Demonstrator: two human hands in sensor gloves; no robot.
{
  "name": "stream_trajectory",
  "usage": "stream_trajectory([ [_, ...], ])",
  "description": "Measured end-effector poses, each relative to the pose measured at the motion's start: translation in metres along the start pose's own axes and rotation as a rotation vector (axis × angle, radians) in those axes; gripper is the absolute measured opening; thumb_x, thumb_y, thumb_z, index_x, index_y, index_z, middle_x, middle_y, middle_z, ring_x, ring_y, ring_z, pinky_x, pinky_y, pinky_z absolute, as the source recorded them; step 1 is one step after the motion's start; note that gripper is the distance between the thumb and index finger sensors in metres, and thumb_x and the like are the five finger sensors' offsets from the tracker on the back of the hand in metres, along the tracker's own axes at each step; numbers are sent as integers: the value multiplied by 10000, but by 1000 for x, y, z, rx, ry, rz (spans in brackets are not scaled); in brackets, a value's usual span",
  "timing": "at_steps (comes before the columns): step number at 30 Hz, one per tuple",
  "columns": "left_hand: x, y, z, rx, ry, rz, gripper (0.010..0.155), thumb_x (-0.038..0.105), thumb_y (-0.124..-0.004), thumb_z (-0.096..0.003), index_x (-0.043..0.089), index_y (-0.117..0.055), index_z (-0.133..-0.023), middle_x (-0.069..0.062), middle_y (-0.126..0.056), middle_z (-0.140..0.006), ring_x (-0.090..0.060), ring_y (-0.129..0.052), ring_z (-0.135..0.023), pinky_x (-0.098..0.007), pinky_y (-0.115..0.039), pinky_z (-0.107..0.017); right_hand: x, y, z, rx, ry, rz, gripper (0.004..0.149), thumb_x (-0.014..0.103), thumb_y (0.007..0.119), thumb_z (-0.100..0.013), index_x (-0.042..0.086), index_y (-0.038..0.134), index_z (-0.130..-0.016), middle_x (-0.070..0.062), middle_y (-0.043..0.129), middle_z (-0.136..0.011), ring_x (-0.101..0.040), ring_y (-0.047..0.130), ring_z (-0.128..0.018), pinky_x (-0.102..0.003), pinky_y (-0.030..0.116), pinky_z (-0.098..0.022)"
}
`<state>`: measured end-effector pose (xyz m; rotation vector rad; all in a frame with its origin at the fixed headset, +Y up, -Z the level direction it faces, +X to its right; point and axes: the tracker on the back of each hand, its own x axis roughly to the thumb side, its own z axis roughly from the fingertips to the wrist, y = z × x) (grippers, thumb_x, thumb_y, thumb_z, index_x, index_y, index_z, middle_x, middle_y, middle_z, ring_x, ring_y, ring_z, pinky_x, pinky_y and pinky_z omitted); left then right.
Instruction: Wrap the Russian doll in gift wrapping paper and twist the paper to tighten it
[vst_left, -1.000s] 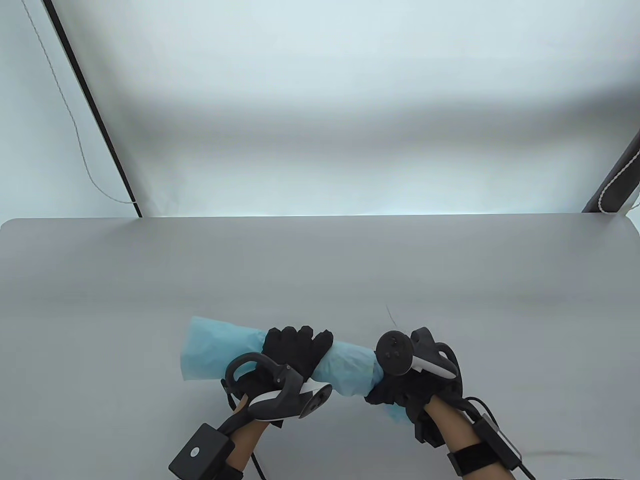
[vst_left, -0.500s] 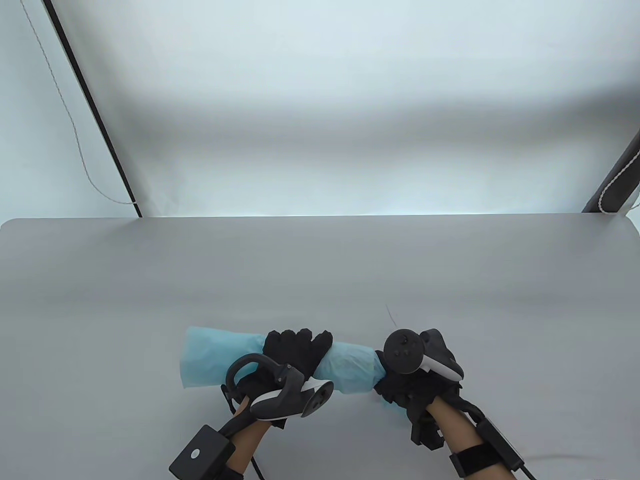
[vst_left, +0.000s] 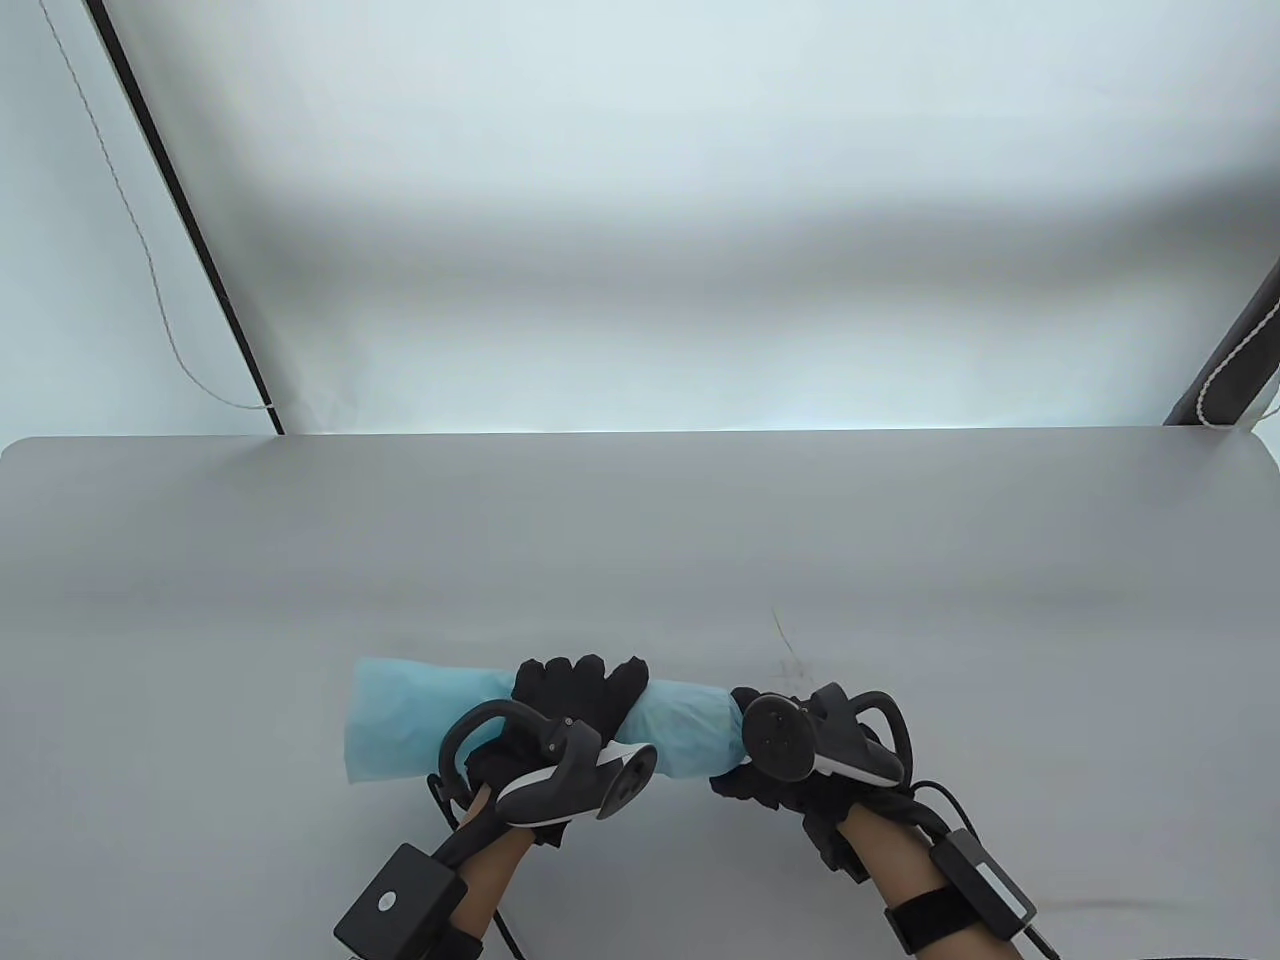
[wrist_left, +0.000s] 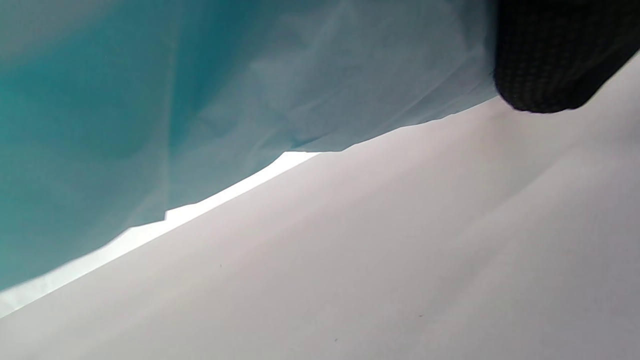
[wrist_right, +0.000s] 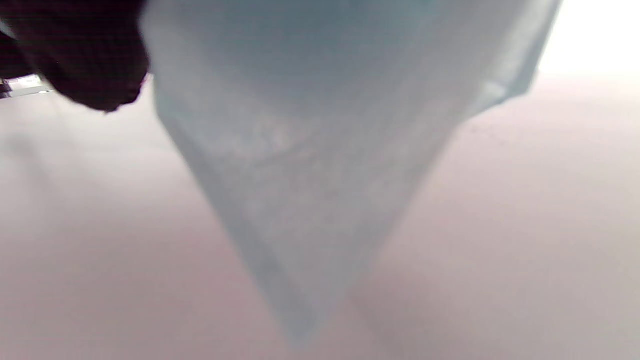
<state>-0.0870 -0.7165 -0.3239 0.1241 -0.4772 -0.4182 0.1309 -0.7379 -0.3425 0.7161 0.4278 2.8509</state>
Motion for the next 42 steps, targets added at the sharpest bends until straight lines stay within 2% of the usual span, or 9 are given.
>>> stream_trajectory([
  [6,-6,-11,2,-42,10,28,1071,697,-948,-338,315,-339,-1131,-103,-700,-1136,-392,-844,-940,-646,-670,-663,-13,-8,13,152,-108,-347,843,484,633,-660,-32,288,-1231,-343,544,-1151,-443,711,-973,-620,619,-763],
  [10,-10,-10,3,-20,17,75,1078,690,-956,-335,308,-342,-1134,-105,-696,-1138,-391,-835,-948,-650,-661,-667,-15,-17,13,24,-38,-277,689,324,751,-628,32,496,-1198,-237,775,-1046,-322,887,-846,-545,742,-696],
  [19,-1,0,6,46,-47,-2,1080,681,-980,-326,336,-354,-1135,-97,-688,-1141,-368,-804,-969,-719,-618,-676,-22,-4,-5,197,181,-179,909,530,936,-521,-21,584,-1153,25,930,-606,-44,935,-373,-340,879,-361],
  [24,0,-2,5,51,-44,16,1078,695,-968,-329,329,-359,-1139,-99,-699,-1134,-366,-816,-956,-710,-620,-677,-15,-3,-5,179,174,-106,531,514,851,-605,179,805,-1015,59,868,-534,-55,893,-319,-383,863,-366],
  [26,-1,-2,5,47,-34,38,1077,697,-963,-331,325,-359,-1140,-101,-701,-1131,-367,-818,-952,-705,-623,-677,-8,-6,-3,78,174,-21,446,479,847,-607,229,838,-976,54,869,-582,-103,921,-402,-439,856,-448],
  [29,-4,-2,5,35,-19,102,1075,699,-960,-333,323,-360,-1141,-102,-702,-1130,-368,-819,-951,-704,-622,-676,0,-8,4,-97,140,60,312,341,840,-611,295,860,-920,-155,717,-1069,-411,745,-975,-658,653,-719],
  [31,-5,-2,4,32,-16,148,1075,701,-958,-332,323,-360,-1141,-101,-703,-1130,-368,-821,-951,-703,-624,-676,2,-11,7,-184,97,64,282,228,838,-594,289,884,-865,-219,674,-1182,-481,696,-1059,-655,643,-750],
  [38,-4,-2,3,10,-23,209,1077,699,-960,-330,315,-368,-1144,-101,-711,-1128,-369,-828,-947,-701,-629,-674,-6,-9,8,-205,83,-32,296,61,776,-578,261,918,-743,-123,982,-960,-345,1066,-672,-497,919,-497],
  [42,-6,-6,3,-24,-15,177,1077,691,-966,-329,323,-363,-1142,-102,-703,-1133,-373,-819,-954,-702,-619,-678,-7,-7,5,-8,103,116,442,305,779,-616,230,702,-1045,-118,1006,-879,-121,1051,-427,-348,923,-350],
])
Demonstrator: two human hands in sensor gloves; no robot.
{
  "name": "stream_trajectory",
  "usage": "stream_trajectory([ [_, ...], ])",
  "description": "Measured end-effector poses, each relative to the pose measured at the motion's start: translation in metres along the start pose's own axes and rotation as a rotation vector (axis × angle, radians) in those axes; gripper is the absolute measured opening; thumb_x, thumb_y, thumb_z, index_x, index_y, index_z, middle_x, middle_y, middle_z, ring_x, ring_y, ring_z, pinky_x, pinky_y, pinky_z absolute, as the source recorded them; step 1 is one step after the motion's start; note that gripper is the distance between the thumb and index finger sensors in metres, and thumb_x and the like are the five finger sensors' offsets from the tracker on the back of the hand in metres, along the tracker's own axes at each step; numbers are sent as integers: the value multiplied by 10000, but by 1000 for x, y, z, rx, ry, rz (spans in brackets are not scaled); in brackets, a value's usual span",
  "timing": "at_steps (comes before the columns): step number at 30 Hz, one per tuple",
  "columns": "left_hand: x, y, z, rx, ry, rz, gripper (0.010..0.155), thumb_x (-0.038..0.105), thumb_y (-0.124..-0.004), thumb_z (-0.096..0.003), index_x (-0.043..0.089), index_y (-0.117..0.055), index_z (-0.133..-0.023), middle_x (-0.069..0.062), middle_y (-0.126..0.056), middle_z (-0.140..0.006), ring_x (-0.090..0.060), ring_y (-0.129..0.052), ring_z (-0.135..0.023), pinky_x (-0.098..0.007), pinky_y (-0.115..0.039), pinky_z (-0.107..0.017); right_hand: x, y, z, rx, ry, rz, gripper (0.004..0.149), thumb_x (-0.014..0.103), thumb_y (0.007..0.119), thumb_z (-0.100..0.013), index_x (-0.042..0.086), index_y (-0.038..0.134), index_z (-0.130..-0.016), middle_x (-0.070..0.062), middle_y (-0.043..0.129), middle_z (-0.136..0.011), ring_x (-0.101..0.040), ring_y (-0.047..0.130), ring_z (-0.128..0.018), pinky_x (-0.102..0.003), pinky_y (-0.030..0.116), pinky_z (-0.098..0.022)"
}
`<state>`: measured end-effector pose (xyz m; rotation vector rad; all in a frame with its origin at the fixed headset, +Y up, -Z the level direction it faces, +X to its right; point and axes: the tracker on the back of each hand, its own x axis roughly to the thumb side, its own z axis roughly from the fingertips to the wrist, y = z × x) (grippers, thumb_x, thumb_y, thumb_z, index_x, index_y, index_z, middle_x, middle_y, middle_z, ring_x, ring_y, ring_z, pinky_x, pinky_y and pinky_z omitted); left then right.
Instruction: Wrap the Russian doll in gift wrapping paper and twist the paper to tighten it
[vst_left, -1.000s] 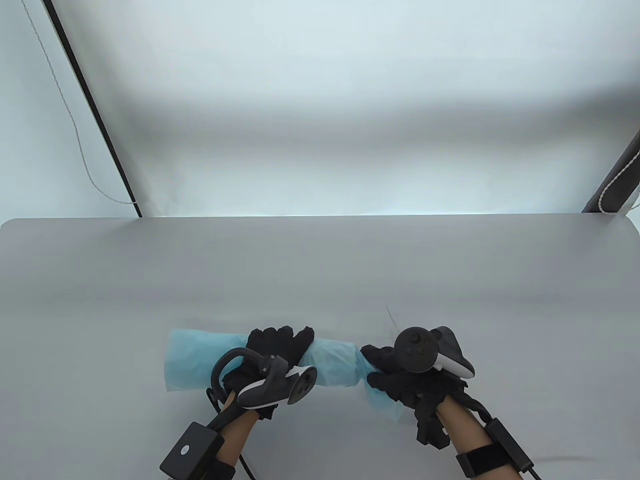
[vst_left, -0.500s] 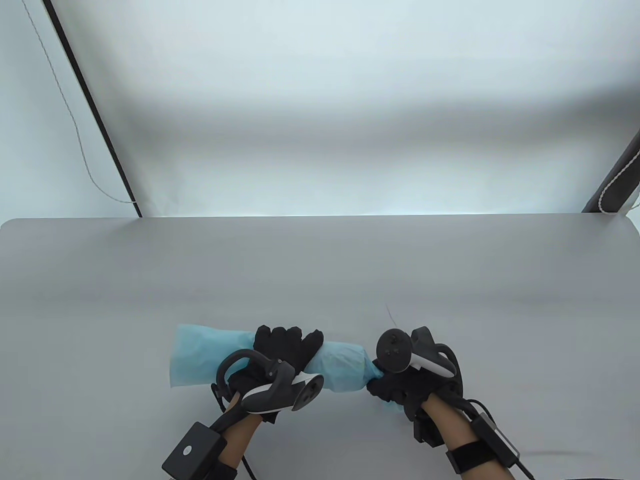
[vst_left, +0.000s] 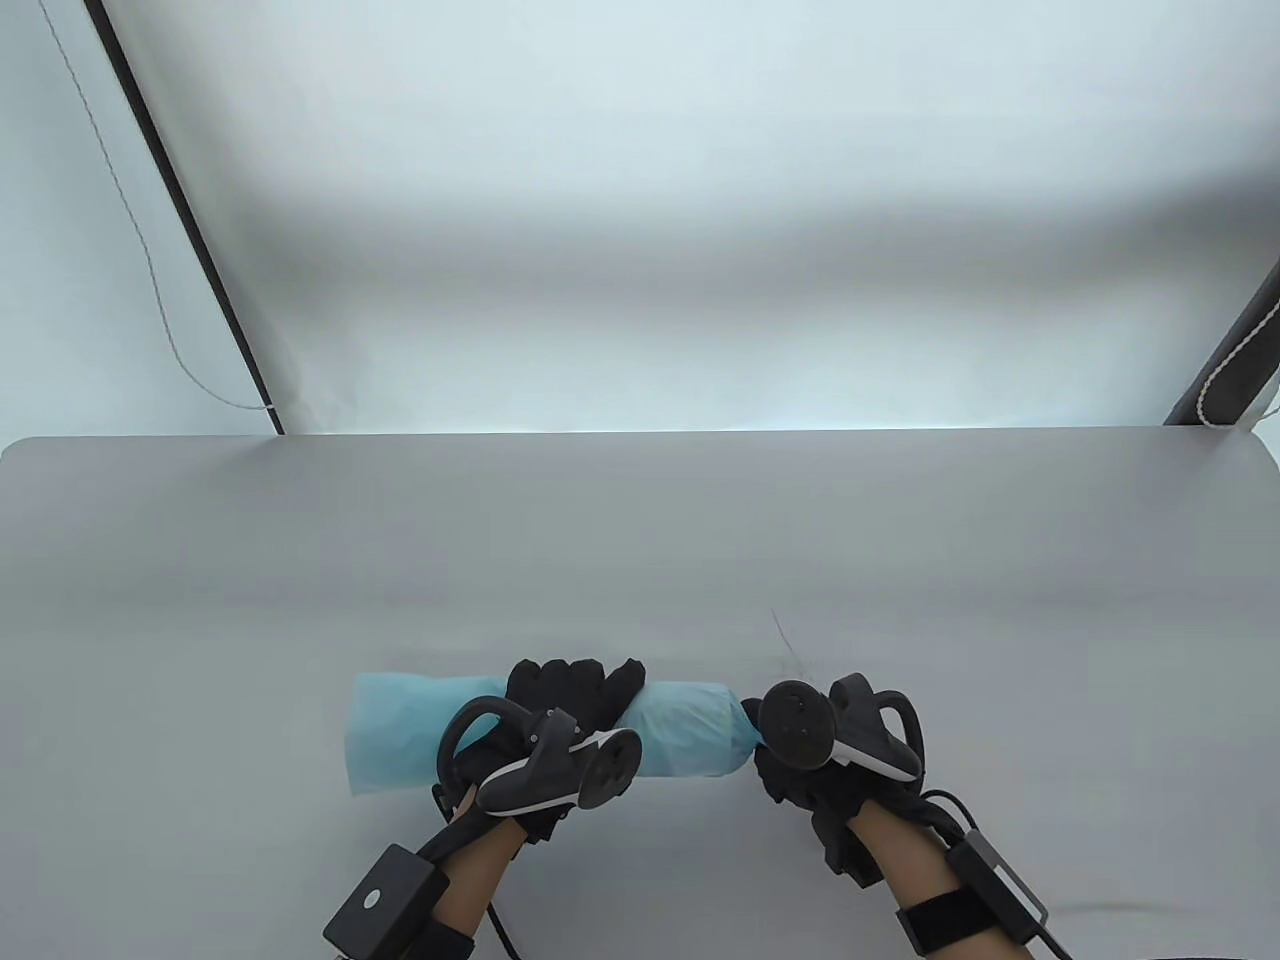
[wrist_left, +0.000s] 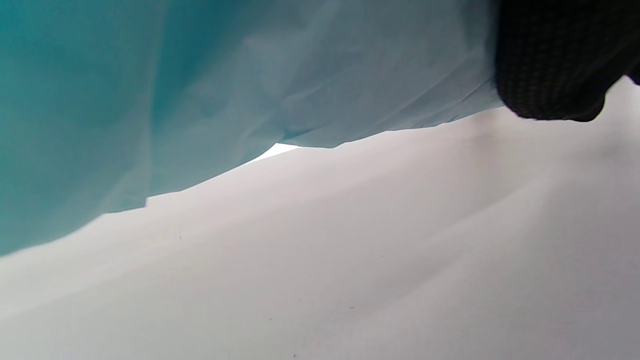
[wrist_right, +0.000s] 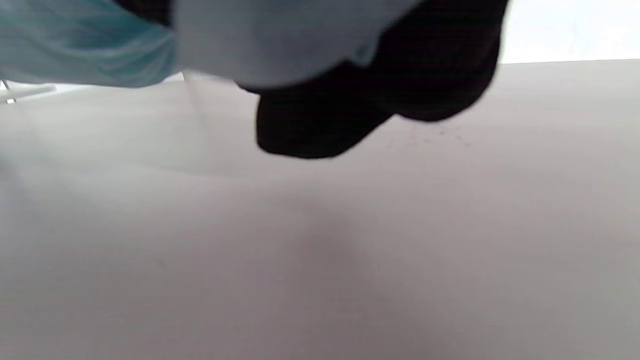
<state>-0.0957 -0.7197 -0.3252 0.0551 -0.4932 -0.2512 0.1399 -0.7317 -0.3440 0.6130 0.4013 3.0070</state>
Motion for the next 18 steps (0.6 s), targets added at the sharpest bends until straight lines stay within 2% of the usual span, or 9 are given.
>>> stream_trajectory([
  [2,0,-3,0,-9,-4,-24,1077,692,-964,-330,327,-357,-1141,-100,-699,-1136,-372,-817,-958,-702,-615,-681,0,3,-1,23,-31,-47,552,452,827,-604,175,700,-1064,2,1026,-675,-77,1022,-357,-321,911,-309],
  [5,3,-6,-1,-20,-2,-33,1073,694,-954,-336,324,-346,-1140,-102,-695,-1137,-378,-819,-954,-701,-619,-678,0,4,-3,55,-11,-50,697,619,874,-514,167,734,-1026,102,929,-548,-32,924,-293,-318,873,-285],
  [7,3,-7,-3,-28,12,-50,1070,693,-949,-340,321,-342,-1138,-105,-691,-1139,-382,-818,-952,-703,-618,-678,-2,6,-4,24,-18,-68,775,687,851,-472,169,721,-1033,102,920,-593,-35,923,-334,-323,873,-318],
  [9,2,-7,-4,-33,29,-64,1068,684,-952,-344,324,-334,-1137,-111,-679,-1145,-391,-807,-957,-708,-606,-682,-5,8,-4,46,-61,-144,865,748,741,-492,139,647,-1099,49,898,-718,-76,933,-460,-363,869,-415],
  [11,0,-11,-4,-36,39,-90,1080,684,-946,-348,319,-310,-1141,-112,-677,-1144,-392,-806,-957,-707,-605,-683,-8,7,-1,130,-129,-308,892,705,585,-573,70,492,-1194,-79,817,-904,-199,898,-669,-474,804,-581],
  [12,-2,-12,-4,-45,45,-89,1080,683,-946,-348,319,-309,-1141,-112,-675,-1146,-394,-804,-958,-708,-602,-684,-11,8,1,175,-181,-413,841,622,465,-635,34,394,-1231,-172,746,-1006,-286,852,-787,-539,746,-662],
  [13,-4,-13,-3,-46,50,-85,1080,682,-946,-349,319,-306,-1140,-112,-672,-1148,-395,-801,-961,-708,-597,-687,-13,8,1,182,-194,-473,797,557,432,-660,16,355,-1240,-215,719,-1037,-328,831,-825,-565,720,-684],
  [16,-8,-13,-2,-40,57,-64,1080,677,-951,-348,325,-305,-1139,-112,-666,-1151,-397,-795,-965,-707,-593,-690,-16,5,2,169,-174,-568,668,366,558,-682,26,379,-1228,-267,719,-1062,-389,824,-867,-593,700,-700],
  [18,-7,-11,-1,-33,49,-76,1079,675,-955,-347,333,-306,-1138,-108,-663,-1154,-392,-789,-974,-706,-587,-694,-17,1,3,138,-162,-497,662,344,668,-644,70,466,-1212,-228,787,-1035,-353,857,-867,-571,722,-696],
])
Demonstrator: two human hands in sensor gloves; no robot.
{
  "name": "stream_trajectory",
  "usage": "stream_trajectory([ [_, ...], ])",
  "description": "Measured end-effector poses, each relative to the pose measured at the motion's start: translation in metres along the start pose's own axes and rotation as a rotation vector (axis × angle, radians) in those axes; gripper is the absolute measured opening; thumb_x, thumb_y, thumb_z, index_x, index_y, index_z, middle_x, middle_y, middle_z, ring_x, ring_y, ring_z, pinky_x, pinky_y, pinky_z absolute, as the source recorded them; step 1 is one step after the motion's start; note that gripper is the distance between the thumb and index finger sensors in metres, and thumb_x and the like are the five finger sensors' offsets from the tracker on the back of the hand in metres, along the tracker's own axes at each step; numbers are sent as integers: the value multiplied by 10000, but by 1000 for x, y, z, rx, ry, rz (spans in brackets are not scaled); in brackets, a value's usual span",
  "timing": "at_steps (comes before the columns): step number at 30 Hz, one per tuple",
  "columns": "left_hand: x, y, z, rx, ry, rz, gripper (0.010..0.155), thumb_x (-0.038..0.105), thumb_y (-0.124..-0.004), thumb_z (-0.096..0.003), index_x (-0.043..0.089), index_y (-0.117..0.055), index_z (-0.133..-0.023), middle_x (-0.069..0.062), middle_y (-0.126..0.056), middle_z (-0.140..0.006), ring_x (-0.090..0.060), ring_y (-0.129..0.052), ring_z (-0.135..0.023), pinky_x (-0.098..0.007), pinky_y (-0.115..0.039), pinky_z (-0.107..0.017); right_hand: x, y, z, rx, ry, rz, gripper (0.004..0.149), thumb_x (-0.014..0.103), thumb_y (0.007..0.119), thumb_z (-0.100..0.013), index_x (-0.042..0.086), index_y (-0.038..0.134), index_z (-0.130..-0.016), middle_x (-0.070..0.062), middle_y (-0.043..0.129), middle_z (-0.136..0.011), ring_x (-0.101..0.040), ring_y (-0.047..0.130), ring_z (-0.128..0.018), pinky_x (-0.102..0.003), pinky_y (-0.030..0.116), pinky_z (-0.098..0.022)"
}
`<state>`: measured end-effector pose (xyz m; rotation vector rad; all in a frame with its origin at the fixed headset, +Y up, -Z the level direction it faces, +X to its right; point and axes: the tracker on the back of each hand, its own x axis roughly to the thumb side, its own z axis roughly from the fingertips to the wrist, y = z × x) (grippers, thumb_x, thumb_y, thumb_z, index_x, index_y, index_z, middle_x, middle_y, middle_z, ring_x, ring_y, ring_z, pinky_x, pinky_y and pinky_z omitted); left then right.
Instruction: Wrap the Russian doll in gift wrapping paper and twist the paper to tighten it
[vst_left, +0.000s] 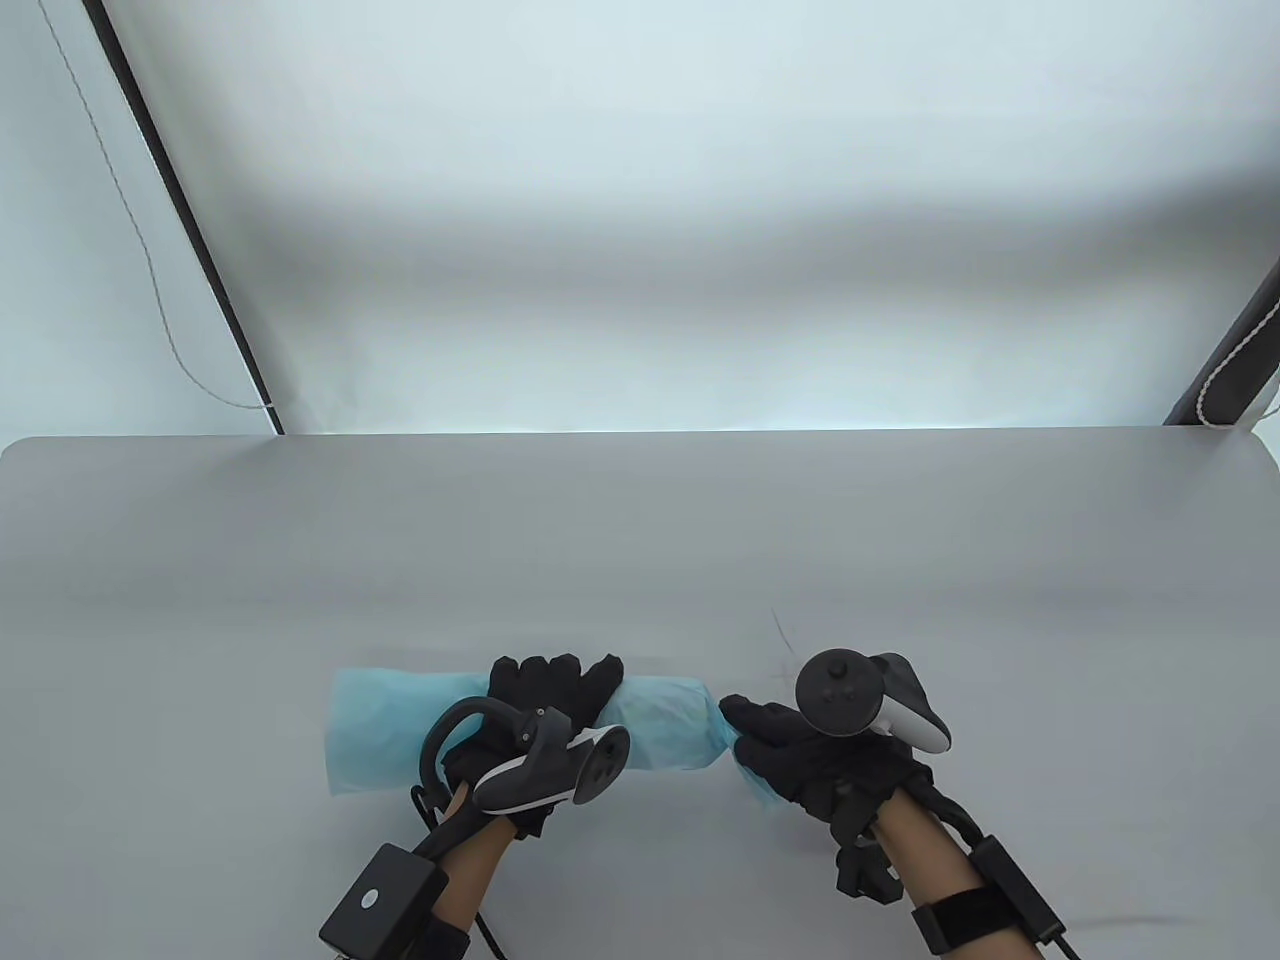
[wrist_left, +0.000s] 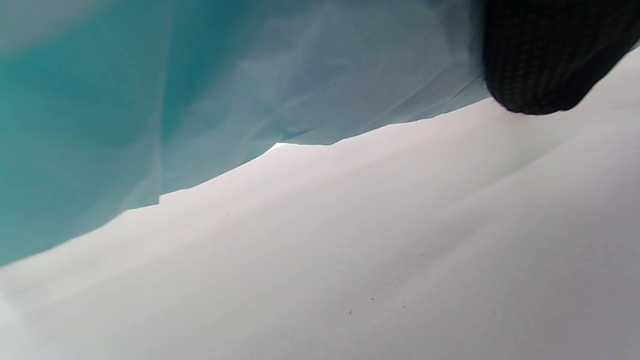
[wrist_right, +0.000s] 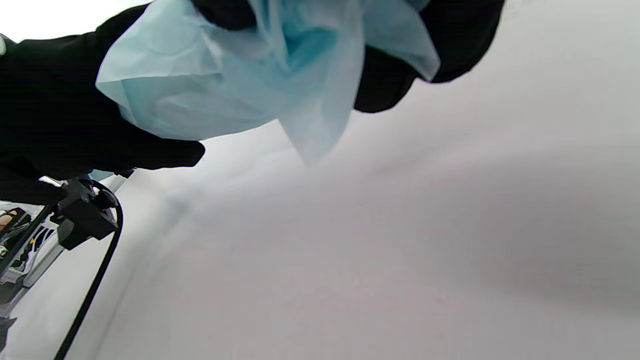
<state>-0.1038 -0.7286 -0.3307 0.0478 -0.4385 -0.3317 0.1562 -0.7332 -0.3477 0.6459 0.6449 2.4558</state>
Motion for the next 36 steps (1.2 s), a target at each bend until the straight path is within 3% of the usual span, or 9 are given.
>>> stream_trajectory([
  [9,6,4,2,72,-81,46,1086,672,-992,-324,314,-377,-1144,-104,-695,-1137,-377,-794,-963,-724,-582,-695,1,-1,-8,26,249,212,795,428,929,-554,-13,611,-1134,-65,909,-660,-115,921,-447,-415,850,-461],
  [14,10,9,0,80,-71,59,1083,688,-978,-327,305,-388,-1150,-111,-710,-1127,-375,-809,-945,-722,-590,-690,1,1,-11,-91,325,355,550,426,883,-592,83,794,-1012,40,884,-453,-66,889,-279,-378,863,-350],
  [17,9,12,0,72,-58,99,1081,693,-970,-331,302,-387,-1153,-113,-708,-1127,-375,-809,-943,-717,-594,-689,11,4,-6,-253,288,547,339,394,810,-620,254,875,-922,50,898,-567,-174,950,-485,-487,837,-512],
  [20,9,12,0,57,-62,127,1078,698,-964,-333,306,-385,-1153,-113,-709,-1127,-372,-813,-943,-716,-597,-688,15,6,-3,-339,248,641,292,276,791,-619,328,878,-893,-177,710,-1153,-432,748,-1013,-668,671,-723],
  [23,8,12,1,47,-62,168,1080,696,-965,-330,308,-383,-1152,-110,-708,-1129,-373,-812,-946,-718,-595,-688,10,3,-2,-380,181,472,334,94,783,-592,304,925,-809,-141,922,-1040,-396,968,-887,-604,792,-689],
  [26,8,14,2,51,-69,178,1078,695,-964,-331,309,-383,-1152,-109,-708,-1130,-374,-812,-947,-718,-597,-686,2,-1,0,-336,180,304,356,41,769,-590,296,953,-757,-171,936,-1022,-375,1048,-771,-498,930,-569],
  [29,8,14,1,53,-62,178,1077,694,-963,-333,308,-380,-1152,-110,-706,-1131,-375,-811,-948,-716,-597,-687,2,-3,2,-341,192,340,342,81,755,-611,310,918,-806,-206,899,-1054,-286,1078,-587,-325,942,-343],
  [32,4,12,2,35,-44,160,1077,686,-967,-333,319,-368,-1150,-110,-694,-1139,-378,-799,-958,-718,-588,-690,2,-1,1,-157,230,329,414,258,714,-657,230,680,-1068,-252,820,-1097,-187,1040,-524,-282,904,-333],
  [36,2,10,3,24,-33,147,1074,679,-966,-338,328,-353,-1148,-114,-682,-1145,-385,-789,-965,-712,-587,-692,7,1,-2,-150,227,411,519,348,726,-614,156,659,-1092,-5,991,-623,-83,980,-335,-258,867,-240],
])
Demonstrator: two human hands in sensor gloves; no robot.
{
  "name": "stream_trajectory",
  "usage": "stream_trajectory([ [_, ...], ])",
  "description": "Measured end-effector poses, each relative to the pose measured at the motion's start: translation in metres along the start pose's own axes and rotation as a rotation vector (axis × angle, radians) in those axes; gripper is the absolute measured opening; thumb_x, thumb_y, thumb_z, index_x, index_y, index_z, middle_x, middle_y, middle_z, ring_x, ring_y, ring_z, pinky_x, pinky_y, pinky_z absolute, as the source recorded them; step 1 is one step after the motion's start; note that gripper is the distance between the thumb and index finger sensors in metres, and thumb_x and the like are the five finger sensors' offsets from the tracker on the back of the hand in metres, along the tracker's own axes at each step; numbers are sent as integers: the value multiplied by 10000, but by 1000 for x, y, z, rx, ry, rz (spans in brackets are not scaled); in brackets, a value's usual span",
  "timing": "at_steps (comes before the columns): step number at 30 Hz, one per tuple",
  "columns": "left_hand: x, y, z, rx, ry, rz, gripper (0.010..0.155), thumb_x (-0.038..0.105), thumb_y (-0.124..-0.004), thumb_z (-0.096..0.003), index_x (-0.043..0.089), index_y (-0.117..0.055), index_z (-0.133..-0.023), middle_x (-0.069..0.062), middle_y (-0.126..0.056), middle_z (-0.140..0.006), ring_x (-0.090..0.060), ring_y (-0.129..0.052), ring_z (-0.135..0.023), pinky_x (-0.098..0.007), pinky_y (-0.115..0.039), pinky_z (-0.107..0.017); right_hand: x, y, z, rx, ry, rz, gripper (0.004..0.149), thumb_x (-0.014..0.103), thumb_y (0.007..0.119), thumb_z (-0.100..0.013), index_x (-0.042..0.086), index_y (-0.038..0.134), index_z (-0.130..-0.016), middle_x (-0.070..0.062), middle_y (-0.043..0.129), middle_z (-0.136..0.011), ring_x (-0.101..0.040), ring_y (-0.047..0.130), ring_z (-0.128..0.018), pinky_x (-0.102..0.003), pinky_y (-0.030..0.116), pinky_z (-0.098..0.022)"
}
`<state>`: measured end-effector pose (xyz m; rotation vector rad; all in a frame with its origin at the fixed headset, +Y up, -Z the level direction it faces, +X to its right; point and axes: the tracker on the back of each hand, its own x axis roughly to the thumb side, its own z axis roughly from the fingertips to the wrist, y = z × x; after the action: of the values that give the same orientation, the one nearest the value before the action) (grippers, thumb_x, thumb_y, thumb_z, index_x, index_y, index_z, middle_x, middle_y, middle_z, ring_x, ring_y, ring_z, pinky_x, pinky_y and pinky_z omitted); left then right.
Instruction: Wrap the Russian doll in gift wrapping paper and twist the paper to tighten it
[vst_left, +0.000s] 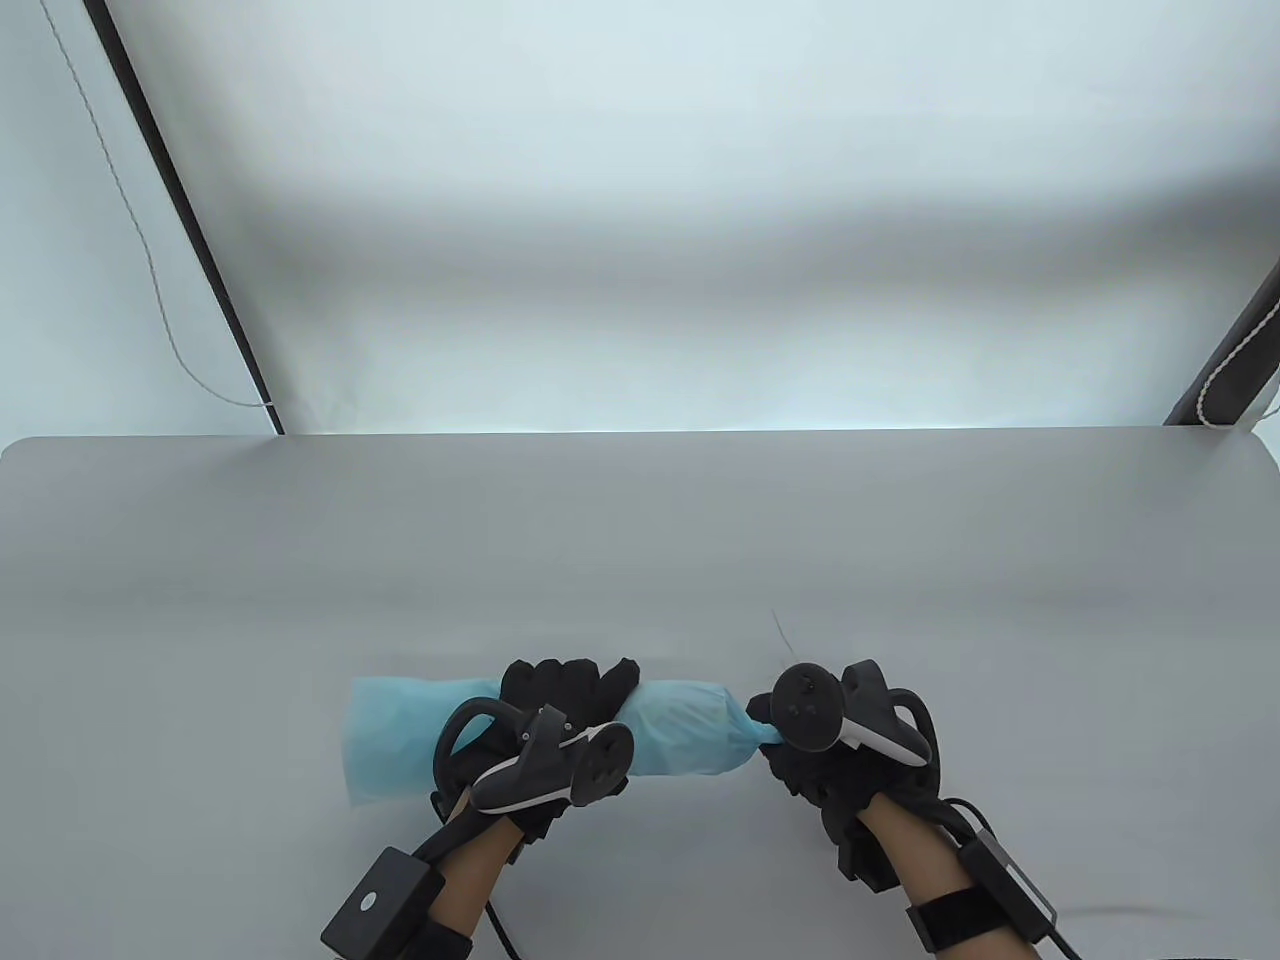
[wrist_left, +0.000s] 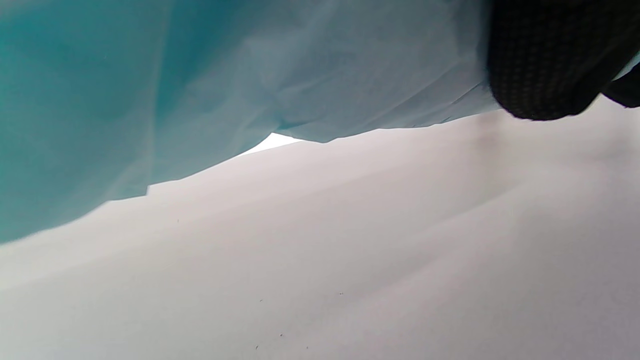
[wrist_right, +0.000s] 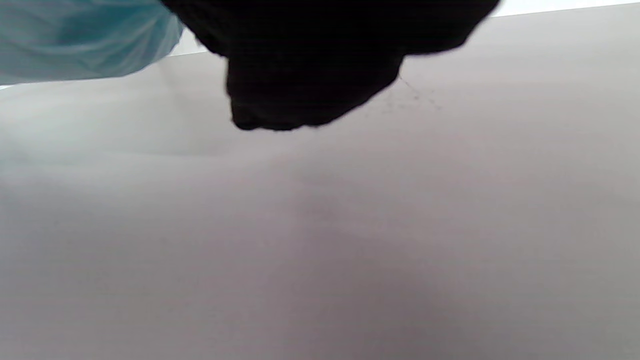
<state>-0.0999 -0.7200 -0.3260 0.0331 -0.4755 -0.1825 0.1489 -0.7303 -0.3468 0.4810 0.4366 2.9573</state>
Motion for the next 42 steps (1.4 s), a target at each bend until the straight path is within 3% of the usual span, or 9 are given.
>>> stream_trajectory([
  [7,-3,0,-1,-20,27,-56,1069,680,-954,-344,337,-333,-1144,-119,-672,-1149,-392,-786,-964,-713,-581,-694,5,-3,4,-12,-83,2,726,623,790,-492,164,702,-1047,108,912,-586,-46,920,-337,-266,836,-266],
  [9,-6,-1,-1,-29,37,-51,1067,675,-955,-345,338,-331,-1142,-121,-671,-1149,-395,-784,-965,-715,-578,-694,3,-4,5,4,-143,-66,788,671,646,-520,138,639,-1102,79,897,-674,-60,924,-409,-277,840,-322],
  [12,-11,-2,0,-34,57,-63,1068,671,-956,-346,336,-328,-1142,-123,-657,-1157,-397,-779,-969,-716,-572,-696,-4,-2,5,107,-239,-321,763,535,387,-637,42,459,-1214,-69,827,-876,-194,896,-636,-397,813,-499],
  [17,-17,-2,0,-41,57,-43,1071,658,-971,-341,350,-327,-1140,-116,-642,-1168,-396,-759,-989,-717,-559,-704,-7,-7,4,141,-221,-428,624,330,630,-651,67,491,-1201,-199,838,-997,-340,875,-850,-495,778,-622],
  [26,-1,1,1,42,-37,-105,1084,650,-1007,-322,348,-367,-1144,-122,-667,-1154,-389,-770,-974,-705,-575,-693,0,-4,1,184,-59,-168,638,340,872,-569,80,674,-1117,-154,935,-770,-230,952,-596,-423,833,-496],
  [29,0,4,1,47,-38,-81,1080,669,-993,-323,339,-376,-1145,-124,-684,-1145,-382,-789,-961,-701,-596,-683,3,-1,-2,81,55,-33,610,403,952,-554,64,771,-1028,-66,951,-570,-111,934,-367,-351,849,-341],
  [37,8,6,-4,23,-24,-29,1071,686,-973,-331,332,-384,-1152,-128,-698,-1135,-381,-802,-944,-701,-600,-681,-4,1,-7,39,129,-10,508,333,854,-613,-20,808,-975,14,951,-372,-87,931,-193,-340,855,-225],
  [40,7,5,-5,11,-22,-1,1071,690,-966,-333,331,-377,-1152,-128,-694,-1138,-381,-803,-944,-702,-603,-679,2,-1,1,-82,86,108,470,362,815,-625,48,826,-975,38,1066,-524,-207,1065,-415,-392,888,-356],
  [42,5,4,-4,2,-18,16,1071,688,-964,-336,330,-371,-1153,-127,-691,-1140,-384,-804,-943,-700,-605,-677,4,-3,2,-94,56,142,528,396,799,-623,34,788,-1008,-122,1082,-764,-271,1104,-568,-365,908,-359],
])
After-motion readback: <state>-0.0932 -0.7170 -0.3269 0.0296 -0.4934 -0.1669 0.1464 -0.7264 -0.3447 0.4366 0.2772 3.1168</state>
